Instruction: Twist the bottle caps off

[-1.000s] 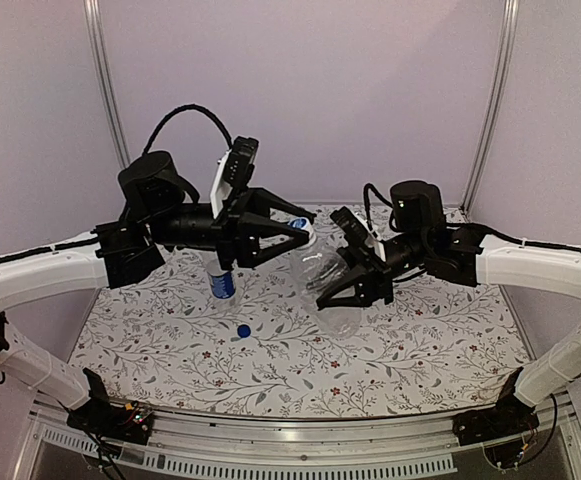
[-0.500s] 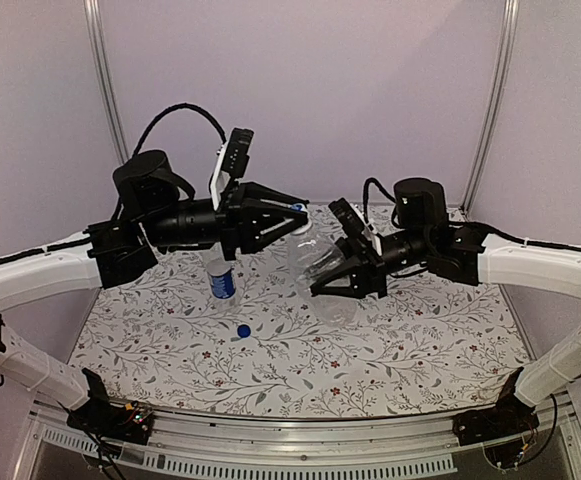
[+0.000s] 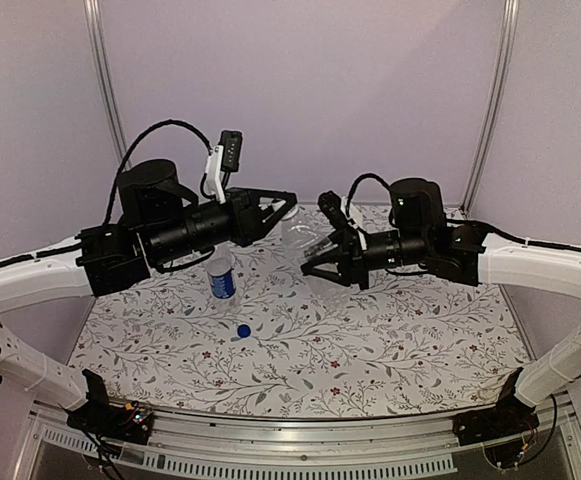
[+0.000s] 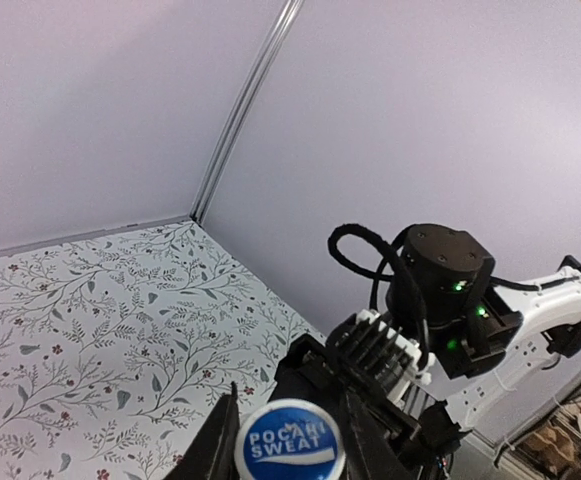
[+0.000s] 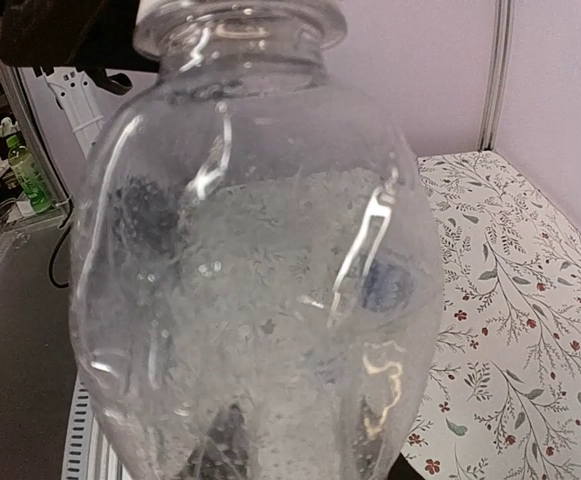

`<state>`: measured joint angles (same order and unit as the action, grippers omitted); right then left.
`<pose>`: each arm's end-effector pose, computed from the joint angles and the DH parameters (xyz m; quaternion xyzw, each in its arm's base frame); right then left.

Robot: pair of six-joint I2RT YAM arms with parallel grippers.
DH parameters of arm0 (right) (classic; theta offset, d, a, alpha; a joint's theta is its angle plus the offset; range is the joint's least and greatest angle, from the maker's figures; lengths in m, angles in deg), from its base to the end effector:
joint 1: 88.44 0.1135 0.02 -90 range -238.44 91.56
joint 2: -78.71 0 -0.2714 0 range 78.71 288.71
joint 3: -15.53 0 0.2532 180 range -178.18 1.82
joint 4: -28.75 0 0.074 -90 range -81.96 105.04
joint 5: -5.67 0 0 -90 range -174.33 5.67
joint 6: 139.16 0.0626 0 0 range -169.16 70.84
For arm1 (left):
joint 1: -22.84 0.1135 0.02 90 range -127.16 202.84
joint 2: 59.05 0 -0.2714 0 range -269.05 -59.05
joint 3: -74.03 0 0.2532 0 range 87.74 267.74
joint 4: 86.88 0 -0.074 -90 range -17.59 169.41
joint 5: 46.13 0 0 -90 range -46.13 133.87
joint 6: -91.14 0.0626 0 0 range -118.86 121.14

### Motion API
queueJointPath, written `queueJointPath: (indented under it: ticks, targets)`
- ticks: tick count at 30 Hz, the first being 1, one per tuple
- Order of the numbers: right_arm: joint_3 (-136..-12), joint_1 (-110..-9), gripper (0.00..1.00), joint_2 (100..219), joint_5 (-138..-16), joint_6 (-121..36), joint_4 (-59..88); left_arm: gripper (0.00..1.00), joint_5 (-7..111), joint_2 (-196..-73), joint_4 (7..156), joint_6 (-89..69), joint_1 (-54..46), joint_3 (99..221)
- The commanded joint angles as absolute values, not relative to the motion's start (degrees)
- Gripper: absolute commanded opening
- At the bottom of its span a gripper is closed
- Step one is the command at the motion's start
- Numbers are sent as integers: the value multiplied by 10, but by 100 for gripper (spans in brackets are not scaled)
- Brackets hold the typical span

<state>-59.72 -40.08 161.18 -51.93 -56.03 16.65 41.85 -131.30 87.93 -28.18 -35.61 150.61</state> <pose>0.2110 0.2878 0.3088 -0.5061 0.6193 0.4096 0.4388 0.1726 -0.2769 0.3890 0.1672 0.6925 -0.4774 0.5144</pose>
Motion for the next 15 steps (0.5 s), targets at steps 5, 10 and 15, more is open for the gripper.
queueJointPath:
  ticks: [5,10,15]
  targets:
    - [-580,-413,24,1597,-509,-572,176,22,363,-1322,876,-302,-359,1546]
    - [-574,-413,24,1593,-422,-578,192,29,399,-1331,902,-290,-358,1539]
    - [-575,-412,24,1593,-393,-578,199,38,431,-1342,913,-285,-358,1541]
